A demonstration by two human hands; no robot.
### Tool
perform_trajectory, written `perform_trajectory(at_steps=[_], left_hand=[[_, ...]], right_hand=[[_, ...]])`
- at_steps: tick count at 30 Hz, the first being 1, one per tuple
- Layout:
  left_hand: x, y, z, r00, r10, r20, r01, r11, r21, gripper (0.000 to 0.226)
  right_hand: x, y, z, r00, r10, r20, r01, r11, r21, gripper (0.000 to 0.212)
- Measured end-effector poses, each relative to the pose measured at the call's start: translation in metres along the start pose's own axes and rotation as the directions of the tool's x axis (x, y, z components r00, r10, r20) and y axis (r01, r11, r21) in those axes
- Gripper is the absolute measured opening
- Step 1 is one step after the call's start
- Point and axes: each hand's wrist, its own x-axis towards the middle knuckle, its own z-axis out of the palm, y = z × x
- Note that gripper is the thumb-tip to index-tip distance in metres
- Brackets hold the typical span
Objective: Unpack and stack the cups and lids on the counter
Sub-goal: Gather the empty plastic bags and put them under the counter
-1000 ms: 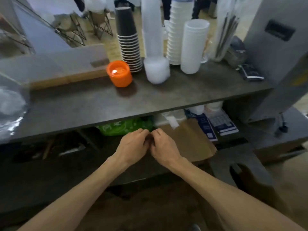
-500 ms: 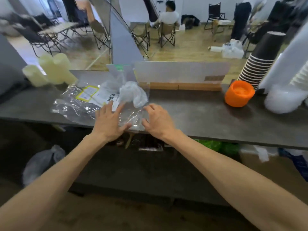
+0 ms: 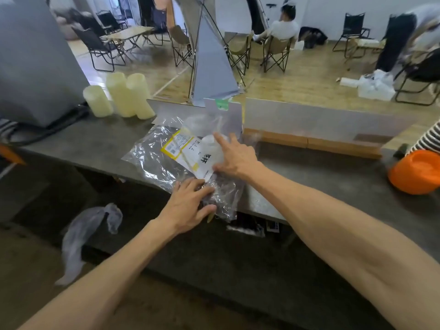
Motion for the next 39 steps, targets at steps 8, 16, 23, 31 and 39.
perform_trajectory(at_steps=[8, 16, 23, 31, 39], left_hand=[[-0.002, -0.011, -0.033, 0.962, -0.080, -0.262, 0.042, 0.988, -0.149, 0.056], [0.062, -0.036, -0.075, 0.860, -0.510, -0.003, 0.487, 0.822, -0.297, 0.106], [0.040, -0.017, -0.048, 0.965, -0.153, 0.213, 0.165, 0.985, -0.042, 0.135], [0.011, 0.007, -0.044, 0.946, 0.077, 0.316, -0.141, 0.973, 0.185, 0.123], [-0.001, 0.035, -0.027, 0.975, 0.215, 0.050, -0.218, 0.902, 0.372, 0.051]], right_hand=[[-0.027, 0.011, 0.045, 0.991, -0.132, -0.010, 0.131, 0.990, -0.059, 0.054], [-0.086, 0.041, 0.049, 0.948, -0.309, -0.078, 0.310, 0.951, -0.003, 0.045], [-0.116, 0.059, 0.050, 0.936, -0.331, -0.122, 0.335, 0.942, 0.006, 0.038], [-0.129, 0.045, 0.046, 0.947, -0.305, -0.100, 0.310, 0.950, 0.040, 0.044], [-0.143, 0.033, 0.050, 0.955, -0.271, -0.121, 0.262, 0.961, -0.092, 0.051]])
